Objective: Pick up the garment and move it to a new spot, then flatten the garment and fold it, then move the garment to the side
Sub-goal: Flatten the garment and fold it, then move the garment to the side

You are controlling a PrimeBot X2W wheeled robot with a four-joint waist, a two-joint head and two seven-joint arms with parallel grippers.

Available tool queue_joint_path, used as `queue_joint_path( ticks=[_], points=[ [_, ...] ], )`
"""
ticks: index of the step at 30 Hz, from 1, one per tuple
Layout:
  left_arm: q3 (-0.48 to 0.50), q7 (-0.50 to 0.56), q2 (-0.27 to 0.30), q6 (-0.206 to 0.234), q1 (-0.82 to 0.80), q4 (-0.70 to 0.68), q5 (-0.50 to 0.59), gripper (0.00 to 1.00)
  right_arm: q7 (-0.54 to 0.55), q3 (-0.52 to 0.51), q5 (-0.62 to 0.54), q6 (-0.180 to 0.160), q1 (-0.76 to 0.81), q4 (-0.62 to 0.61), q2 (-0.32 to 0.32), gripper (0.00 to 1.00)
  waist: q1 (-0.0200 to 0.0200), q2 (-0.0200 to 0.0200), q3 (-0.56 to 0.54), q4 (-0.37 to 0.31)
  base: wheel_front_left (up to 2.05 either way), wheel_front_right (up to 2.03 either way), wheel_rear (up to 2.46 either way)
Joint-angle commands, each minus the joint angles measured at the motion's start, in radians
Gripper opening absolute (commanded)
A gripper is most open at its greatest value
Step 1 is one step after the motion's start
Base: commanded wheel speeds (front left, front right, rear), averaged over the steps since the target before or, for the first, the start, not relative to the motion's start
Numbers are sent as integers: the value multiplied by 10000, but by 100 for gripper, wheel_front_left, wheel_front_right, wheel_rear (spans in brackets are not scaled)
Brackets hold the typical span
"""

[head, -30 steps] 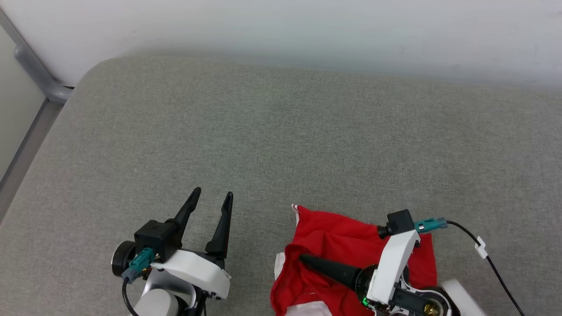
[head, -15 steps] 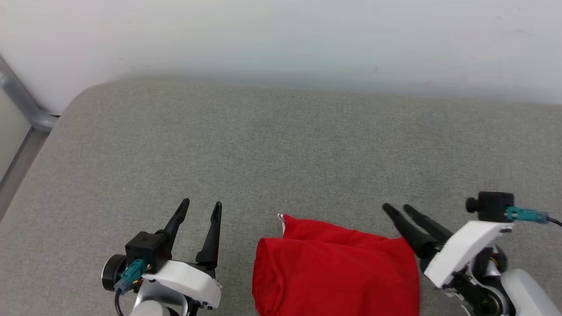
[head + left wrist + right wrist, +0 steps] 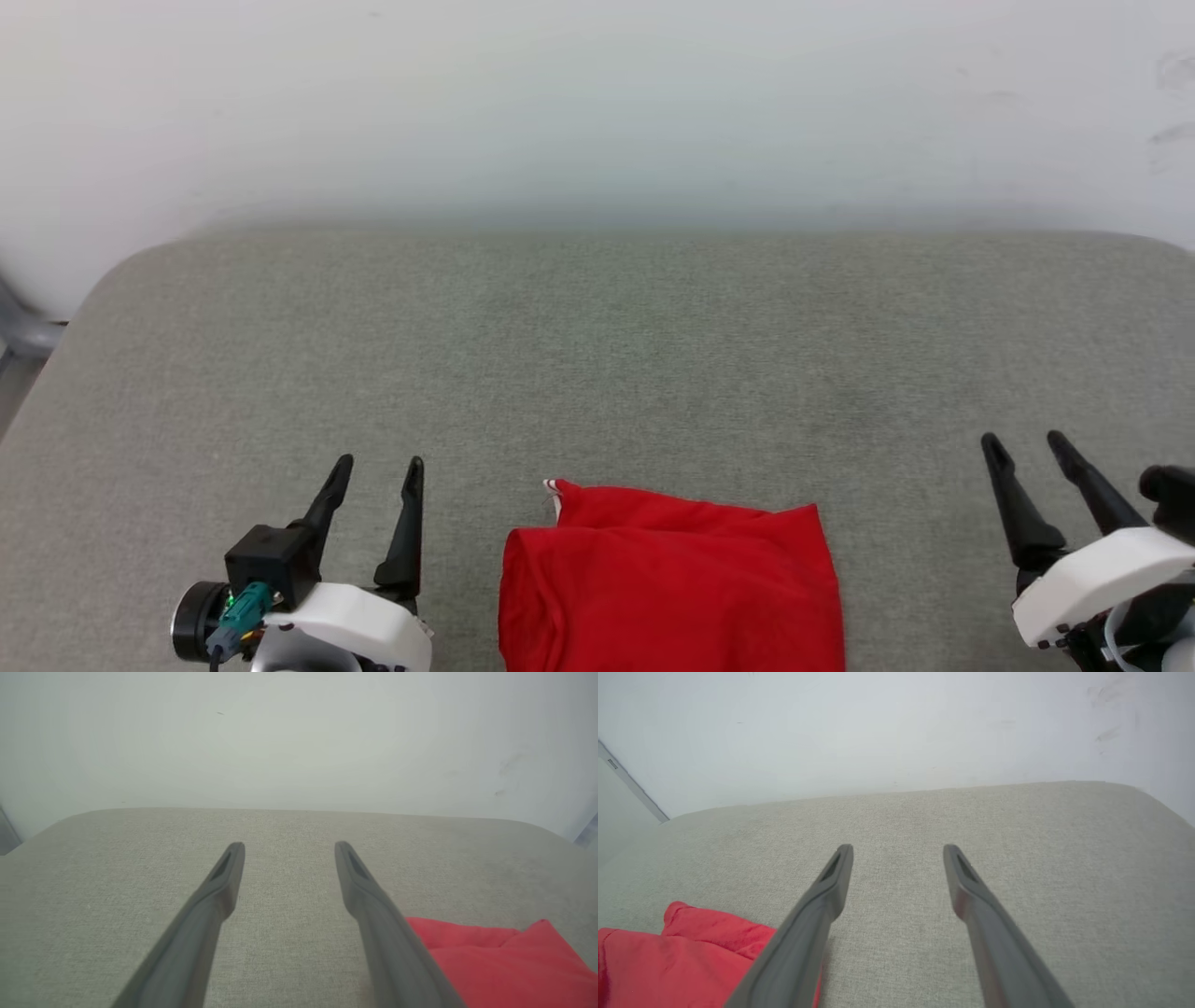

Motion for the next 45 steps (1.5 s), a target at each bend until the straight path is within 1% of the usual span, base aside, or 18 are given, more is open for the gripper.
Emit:
queue_joint_path(
  ticks=[1, 6, 17, 25, 33, 36, 39, 43, 45],
  points=[
    [26, -18, 35, 48, 93, -38, -18, 100, -121, -134, -141, -6, 132, -171, 53, 100, 1, -1, -84, -142, 0, 0, 0],
    [-4, 17, 120, 140, 206, -128, 45, 100, -418, -264, -875, -5, 607, -821, 455, 100, 1, -1, -215, -372, 0, 0, 0],
    [-18, 118, 287, 401, 463, -248, 123, 100, -535, -118, -2007, -5, 1592, -1962, 898, 100, 1, -1, -421, -582, 0, 0, 0],
    [-48, 176, 348, 470, 526, -309, 56, 100, -379, -207, -2058, -5, 1799, -2363, 1192, 100, 1, -1, -395, -605, 0, 0, 0],
    [-102, 171, 394, 479, 307, -289, 44, 100, -191, -337, -2119, -5, 1723, -2416, 1199, 100, 1, -1, -351, -505, 0, 0, 0],
    [-129, 159, 402, 463, 196, -288, 55, 100, 116, -550, -1777, -8, 1810, -2264, 1171, 100, 1, -1, -316, -407, 0, 0, 0],
    [-151, 132, 380, 453, 77, -319, 76, 100, 762, -960, -1114, -6, 1864, -1921, 1006, 100, 1, -1, -246, -260, 0, 0, 0],
    [-172, 86, 320, 463, -36, -401, 104, 100, 2123, -1377, 258, -6, 1794, -1171, 733, 100, 1, -1, -100, -60, 0, 0, 0],
    [-177, 59, 303, 445, -80, -420, 107, 100, 2885, -1369, 1132, -5, 1607, -884, 719, 100, 1, -1, -3, 37, 0, 0, 0]
  ],
)
